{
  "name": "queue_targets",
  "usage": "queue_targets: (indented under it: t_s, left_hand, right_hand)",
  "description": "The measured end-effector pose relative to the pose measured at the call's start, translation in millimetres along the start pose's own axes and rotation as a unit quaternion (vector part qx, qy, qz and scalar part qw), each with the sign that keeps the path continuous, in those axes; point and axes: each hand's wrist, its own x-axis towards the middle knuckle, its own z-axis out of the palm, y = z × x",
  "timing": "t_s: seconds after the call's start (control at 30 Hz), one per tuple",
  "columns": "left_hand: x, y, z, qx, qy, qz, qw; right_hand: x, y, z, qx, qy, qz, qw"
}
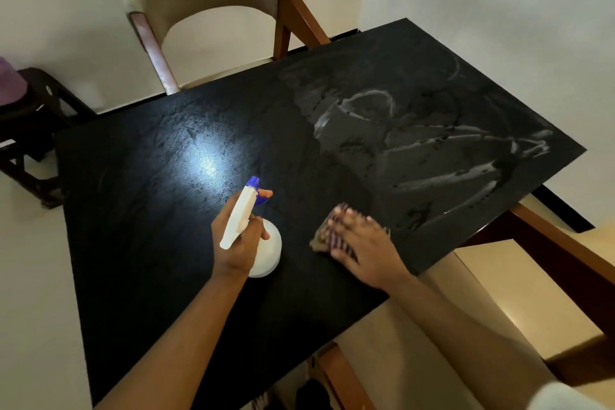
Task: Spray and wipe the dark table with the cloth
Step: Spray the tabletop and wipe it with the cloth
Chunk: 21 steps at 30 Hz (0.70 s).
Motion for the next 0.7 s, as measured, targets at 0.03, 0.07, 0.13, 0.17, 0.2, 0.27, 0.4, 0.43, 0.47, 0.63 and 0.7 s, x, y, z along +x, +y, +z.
queue_targets:
  t_s: [0.03,0.07,0.13,0.17,0.2,0.27,0.4,0.43,0.47,0.63,0.7]
  left_hand:
    - [-1.2,1.9,1.2,0.009,0.006,-0.001,1.0]
    - [-2.3,4.6,2.3,0.014,0.011,-0.003,1.0]
    - [-3.4,7.2,3.1,0.009,0.009,-0.005,1.0]
    - [-3.6,8.0,2.3,0.006,0.007,-0.002,1.0]
    - [-3.8,9.2,1.3,0.005,0.008,-0.001,1.0]
    - [-4.1,12.6,0.5,0.011,0.007,0.005,1.0]
    - [-4.8,16.2,-0.2,0.007,0.001,0.001,1.0]
    - [-4.0,15.7,-0.6,0.007,-0.001,0.005,1.0]
    - [-3.8,15.3,-1.1,0.007,-0.003,0.01,1.0]
    - [-3.2,9.9,-0.5,0.012,0.006,0.007,1.0]
    - [-3.3,7.6,-0.7,0.008,-0.003,0.007,1.0]
  right_hand:
    - [14.4,7.5,-4.1,0.0,0.004,0.069,0.998]
    - [24.7,11.5,-4.5,0.004,0.011,0.135,0.991]
    - [28.4,0.4,-1.8,0.018,0.026,0.215,0.976]
    - [20.2,-12.4,1.3,0.015,0.029,0.215,0.976]
    - [5.8,-27.2,4.1,0.011,0.027,0.192,0.981]
    - [-33.4,-53.0,9.3,0.019,0.018,0.127,0.992]
    - [-90.8,-64.9,10.5,0.048,-0.035,0.06,0.996]
    - [-90.6,-56.6,8.0,0.046,-0.04,0.057,0.997]
    - [-86.5,-46.6,6.1,0.042,-0.038,0.064,0.996]
    - [-47.8,4.3,-10.3,0.028,-0.004,0.239,0.971]
    - [-48.2,-2.2,-8.4,0.022,0.009,0.271,0.962]
